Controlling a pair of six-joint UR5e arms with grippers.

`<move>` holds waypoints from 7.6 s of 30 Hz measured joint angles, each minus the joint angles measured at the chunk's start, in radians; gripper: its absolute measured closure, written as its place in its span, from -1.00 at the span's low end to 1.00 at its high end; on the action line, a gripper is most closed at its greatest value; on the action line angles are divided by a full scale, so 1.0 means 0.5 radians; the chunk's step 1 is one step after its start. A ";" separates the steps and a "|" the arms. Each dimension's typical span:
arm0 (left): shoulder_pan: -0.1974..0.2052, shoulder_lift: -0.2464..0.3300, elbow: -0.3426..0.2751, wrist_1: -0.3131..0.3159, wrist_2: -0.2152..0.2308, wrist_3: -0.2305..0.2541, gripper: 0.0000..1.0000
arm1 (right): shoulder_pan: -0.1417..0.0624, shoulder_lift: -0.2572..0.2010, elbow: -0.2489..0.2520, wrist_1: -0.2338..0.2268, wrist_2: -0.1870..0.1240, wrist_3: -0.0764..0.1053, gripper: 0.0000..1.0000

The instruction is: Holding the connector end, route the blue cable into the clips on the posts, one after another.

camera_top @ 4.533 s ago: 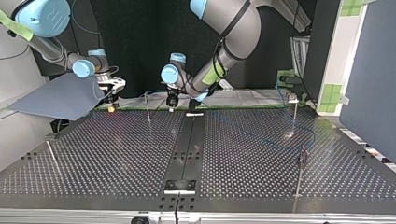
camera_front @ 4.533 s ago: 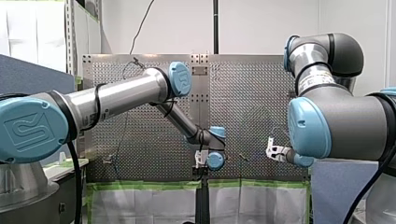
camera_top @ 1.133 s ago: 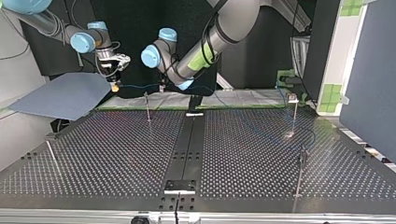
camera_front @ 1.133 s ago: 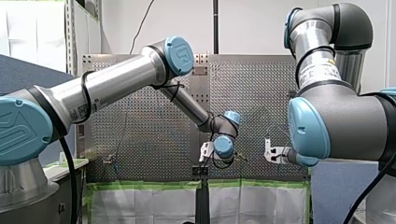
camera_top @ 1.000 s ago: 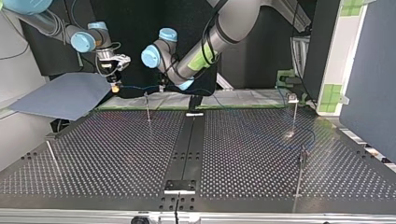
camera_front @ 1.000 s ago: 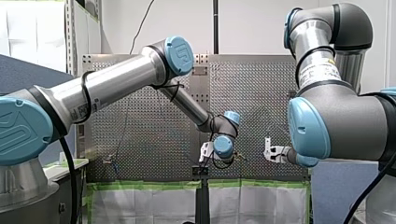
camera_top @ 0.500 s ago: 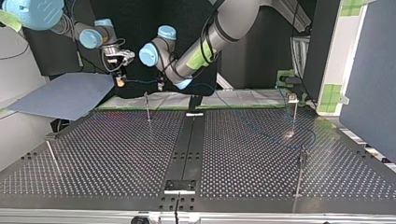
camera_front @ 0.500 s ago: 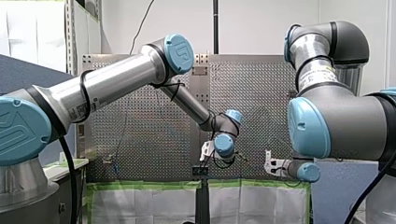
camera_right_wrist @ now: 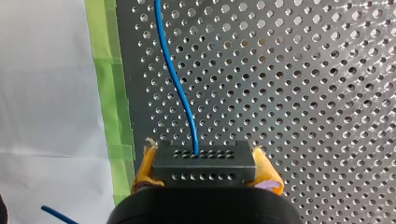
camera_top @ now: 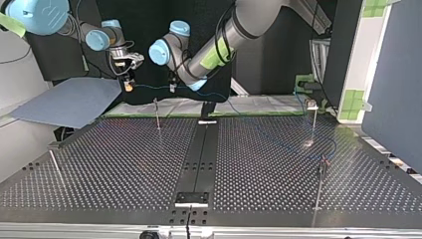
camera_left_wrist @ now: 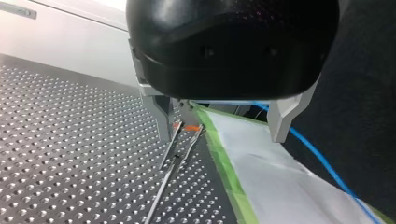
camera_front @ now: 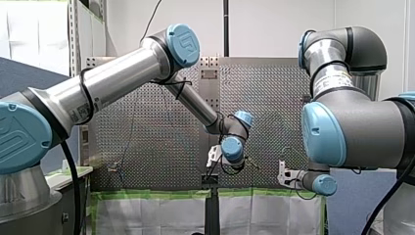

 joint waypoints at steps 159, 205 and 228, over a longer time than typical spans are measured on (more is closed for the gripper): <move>0.247 -0.669 1.052 -1.143 0.585 -0.878 -0.98 | 0.041 0.000 -0.034 0.022 -0.008 0.053 1.00; 0.347 -0.947 1.053 -0.875 0.647 -0.842 -0.98 | 0.051 0.000 -0.047 0.038 -0.008 0.048 1.00; 0.316 -0.946 1.052 -0.683 0.473 -0.675 -0.98 | 0.059 0.000 -0.052 0.037 -0.009 0.051 1.00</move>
